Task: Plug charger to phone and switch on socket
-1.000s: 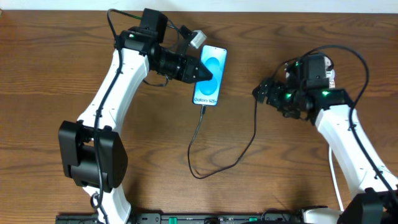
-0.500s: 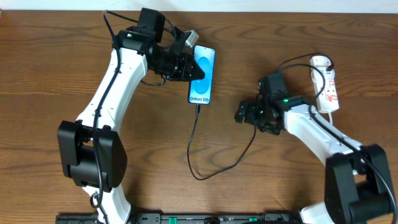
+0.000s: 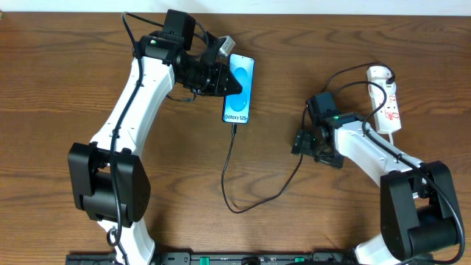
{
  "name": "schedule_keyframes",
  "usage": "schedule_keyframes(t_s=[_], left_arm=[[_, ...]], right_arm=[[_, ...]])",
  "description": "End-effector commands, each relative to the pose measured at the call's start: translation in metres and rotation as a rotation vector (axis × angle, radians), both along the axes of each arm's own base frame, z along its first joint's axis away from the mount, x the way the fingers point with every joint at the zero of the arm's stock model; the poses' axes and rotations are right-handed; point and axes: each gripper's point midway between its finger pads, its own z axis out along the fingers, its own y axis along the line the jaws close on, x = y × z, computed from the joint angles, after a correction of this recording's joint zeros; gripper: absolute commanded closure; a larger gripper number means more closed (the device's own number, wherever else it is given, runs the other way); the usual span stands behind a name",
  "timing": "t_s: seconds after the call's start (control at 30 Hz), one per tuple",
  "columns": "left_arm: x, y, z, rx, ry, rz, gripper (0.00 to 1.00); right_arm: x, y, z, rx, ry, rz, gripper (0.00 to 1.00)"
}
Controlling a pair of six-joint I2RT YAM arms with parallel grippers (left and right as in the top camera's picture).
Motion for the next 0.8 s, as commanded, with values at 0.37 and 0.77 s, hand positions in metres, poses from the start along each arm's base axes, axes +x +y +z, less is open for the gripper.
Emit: schedule_keyframes(t_s=[0.37, 0.77], left_arm=[[-0.003, -0.008, -0.002, -0.016, 0.048, 0.012, 0.93], [0.003, -0.014, -0.008, 0.027, 0.076, 0.082, 0.93]], right_arm=[[-0.024, -0.069, -0.001, -0.150, 0.116, -0.172, 0.06], [-0.006, -0.037, 0.052, 0.110, -0.045, -0.041, 0.01]])
